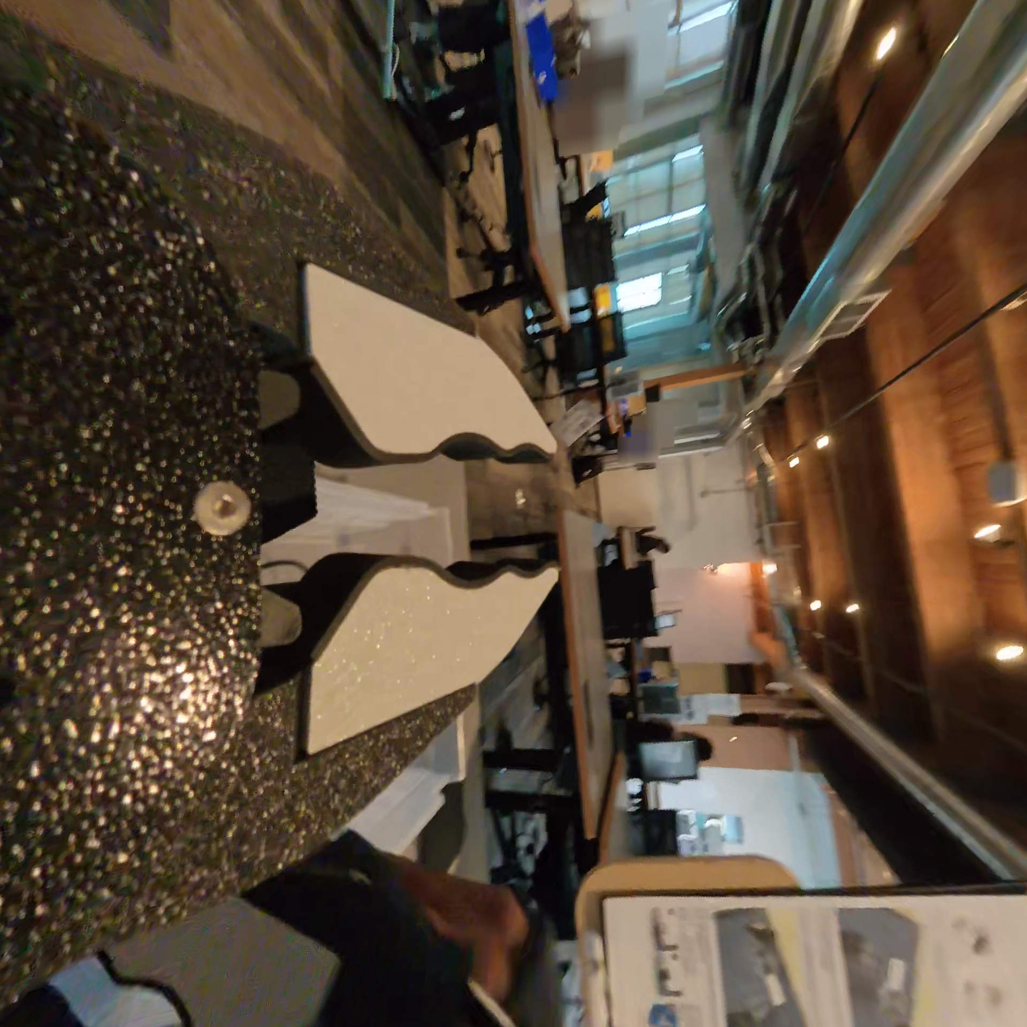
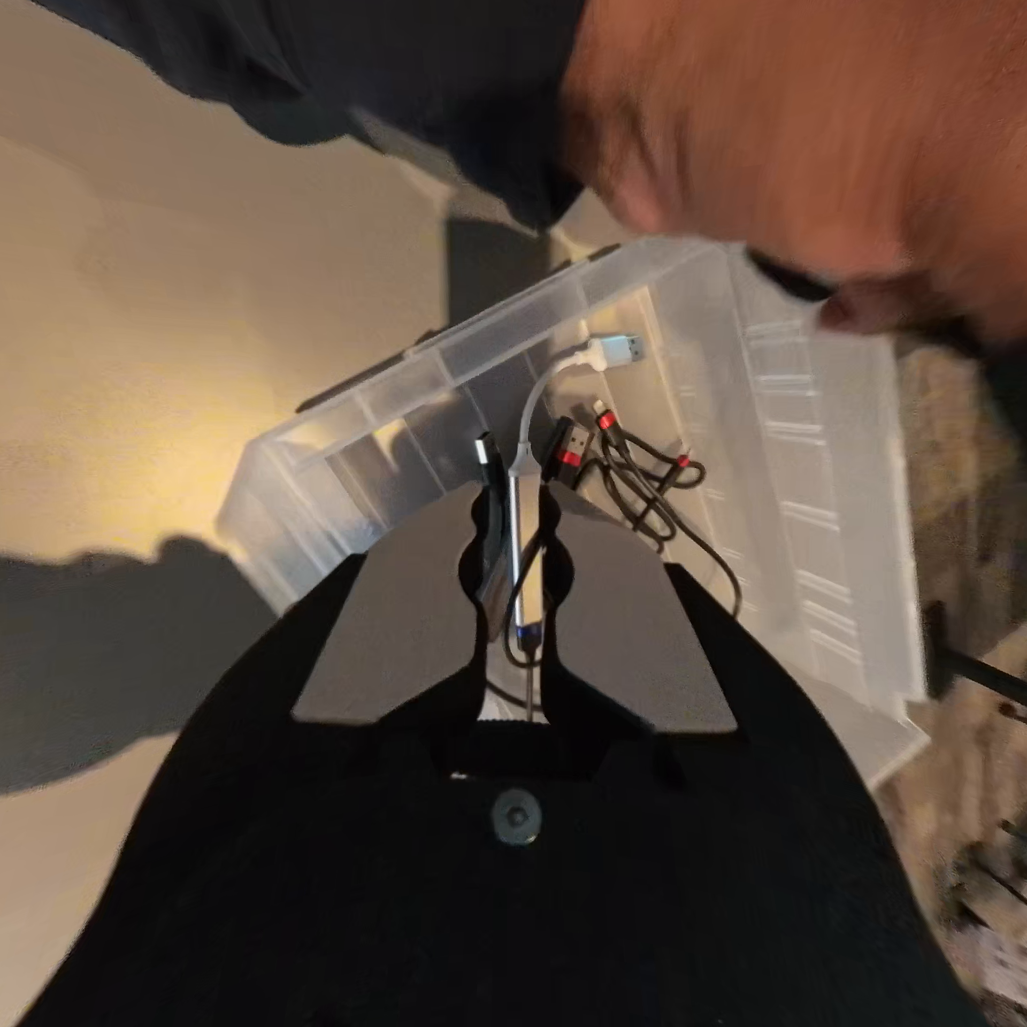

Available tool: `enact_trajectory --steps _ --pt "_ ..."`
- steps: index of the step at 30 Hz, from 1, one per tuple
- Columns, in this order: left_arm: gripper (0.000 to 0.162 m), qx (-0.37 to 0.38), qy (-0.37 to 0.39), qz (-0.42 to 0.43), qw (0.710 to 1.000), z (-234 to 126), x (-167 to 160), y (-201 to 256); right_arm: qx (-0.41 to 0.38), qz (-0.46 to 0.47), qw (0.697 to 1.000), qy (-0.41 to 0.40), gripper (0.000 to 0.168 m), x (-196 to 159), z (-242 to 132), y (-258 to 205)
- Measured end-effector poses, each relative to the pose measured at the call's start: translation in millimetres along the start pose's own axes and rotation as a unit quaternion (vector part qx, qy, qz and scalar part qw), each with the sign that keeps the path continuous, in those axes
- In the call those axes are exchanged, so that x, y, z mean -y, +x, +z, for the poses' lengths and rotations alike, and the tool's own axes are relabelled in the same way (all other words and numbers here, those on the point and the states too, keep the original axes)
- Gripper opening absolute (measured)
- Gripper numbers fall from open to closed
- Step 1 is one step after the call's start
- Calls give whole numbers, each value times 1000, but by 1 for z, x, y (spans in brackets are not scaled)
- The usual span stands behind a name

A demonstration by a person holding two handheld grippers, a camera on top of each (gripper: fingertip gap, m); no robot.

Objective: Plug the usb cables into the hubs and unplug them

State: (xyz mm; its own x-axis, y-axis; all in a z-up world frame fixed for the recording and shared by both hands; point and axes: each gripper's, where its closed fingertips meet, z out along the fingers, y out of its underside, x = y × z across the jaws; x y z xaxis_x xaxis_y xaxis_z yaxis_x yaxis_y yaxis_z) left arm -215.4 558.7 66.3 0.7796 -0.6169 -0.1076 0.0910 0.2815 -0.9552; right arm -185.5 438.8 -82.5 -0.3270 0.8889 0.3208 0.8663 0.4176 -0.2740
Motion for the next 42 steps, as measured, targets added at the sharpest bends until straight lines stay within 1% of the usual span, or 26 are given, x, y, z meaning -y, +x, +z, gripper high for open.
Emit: enact_trajectory --steps 4,7,10,13,17,20,25,33,37,40,42 --pt "32 56 87 -15 995 -25 35 -28 55 21 998 -11 13 -9 28 3" --pt "31 70 123 -40 989 -35 45 -38 66 15 997 -46 13 -21 46 3" --pt "31 59 113 -45 991 -32 41 -36 69 10 995 -70 14 -28 57 2" --pt "31 55 105 -39 992 -29 38 -33 59 9 996 -73 12 -30 63 5" --pt "31 46 105 -48 992 -28 37 -31 51 4 995 -81 14 -30 63 6" --pt "31 37 99 -51 993 -25 35 -28 41 -7 994 -102 21 -33 63 8" --pt "31 31 84 -50 995 -20 26 -25 32 4 994 -107 18 -33 65 11" --pt "30 26 80 -59 995 -18 21 -25 13 3 993 -115 23 -35 65 16" --pt "30 24 75 -63 995 -17 18 -24 23 20 993 -118 23 -38 69 13" --pt "30 26 78 -63 995 -17 19 -24 19 16 991 -132 17 -42 72 14" --pt "30 25 77 -64 995 -17 19 -24 17 18 990 -139 16 -43 72 16"
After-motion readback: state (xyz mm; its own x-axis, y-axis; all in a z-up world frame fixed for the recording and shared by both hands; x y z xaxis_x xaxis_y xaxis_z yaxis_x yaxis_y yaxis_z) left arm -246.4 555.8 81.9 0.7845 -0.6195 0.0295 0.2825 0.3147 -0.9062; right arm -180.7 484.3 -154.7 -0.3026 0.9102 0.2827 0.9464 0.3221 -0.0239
